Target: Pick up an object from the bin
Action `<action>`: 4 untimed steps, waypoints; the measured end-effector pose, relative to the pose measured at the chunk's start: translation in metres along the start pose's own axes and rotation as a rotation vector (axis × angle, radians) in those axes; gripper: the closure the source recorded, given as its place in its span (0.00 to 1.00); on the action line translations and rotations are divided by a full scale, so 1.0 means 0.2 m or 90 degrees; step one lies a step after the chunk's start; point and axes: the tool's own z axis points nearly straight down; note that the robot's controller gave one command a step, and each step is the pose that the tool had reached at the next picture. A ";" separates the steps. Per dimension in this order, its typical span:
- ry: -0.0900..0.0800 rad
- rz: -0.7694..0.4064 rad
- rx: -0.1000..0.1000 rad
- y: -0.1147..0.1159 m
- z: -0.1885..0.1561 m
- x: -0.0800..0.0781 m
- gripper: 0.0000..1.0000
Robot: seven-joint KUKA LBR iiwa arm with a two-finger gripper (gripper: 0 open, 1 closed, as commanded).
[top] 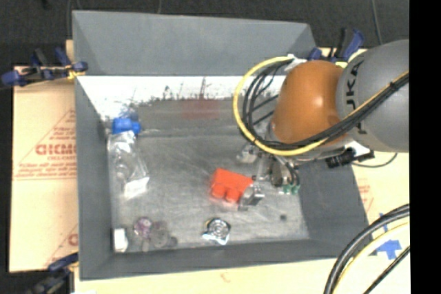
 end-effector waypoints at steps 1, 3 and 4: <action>0.001 0.008 -0.001 0.01 0.39 -0.12 0.00; -0.002 -0.273 0.002 -0.12 0.35 -0.33 1.00; -0.004 -0.263 0.003 -0.17 0.04 -0.39 1.00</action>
Offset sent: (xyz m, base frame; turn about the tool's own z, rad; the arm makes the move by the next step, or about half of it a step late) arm 0.0212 -0.0007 -0.0812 0.0137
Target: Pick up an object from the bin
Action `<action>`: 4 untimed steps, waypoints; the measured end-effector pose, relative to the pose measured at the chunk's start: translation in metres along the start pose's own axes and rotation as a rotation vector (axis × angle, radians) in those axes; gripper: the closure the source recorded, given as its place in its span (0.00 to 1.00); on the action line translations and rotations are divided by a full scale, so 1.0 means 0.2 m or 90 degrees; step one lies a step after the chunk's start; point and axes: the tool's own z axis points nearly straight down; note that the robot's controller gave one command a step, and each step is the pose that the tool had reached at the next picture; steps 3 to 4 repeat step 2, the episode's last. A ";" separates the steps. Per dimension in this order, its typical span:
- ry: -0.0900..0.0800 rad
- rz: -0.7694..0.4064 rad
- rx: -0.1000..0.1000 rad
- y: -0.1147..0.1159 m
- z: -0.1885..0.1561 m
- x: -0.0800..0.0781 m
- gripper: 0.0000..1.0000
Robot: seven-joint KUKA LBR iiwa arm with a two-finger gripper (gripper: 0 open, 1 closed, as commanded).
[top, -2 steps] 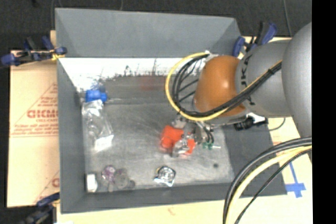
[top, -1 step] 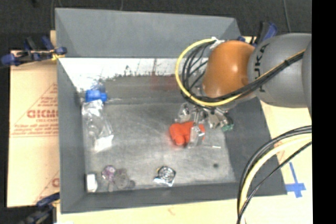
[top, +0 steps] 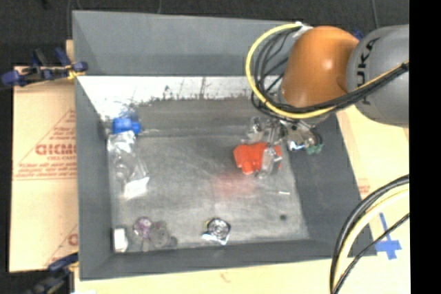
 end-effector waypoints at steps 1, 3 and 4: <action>0.002 -0.152 -0.003 0.28 0.04 -0.19 1.00; -0.002 -0.160 0.000 0.33 -0.57 -0.13 1.00; -0.002 -0.160 0.000 0.33 -0.57 -0.13 1.00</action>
Offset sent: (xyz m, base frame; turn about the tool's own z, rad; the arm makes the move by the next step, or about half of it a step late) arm 0.0156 0.0654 -0.0083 -0.2410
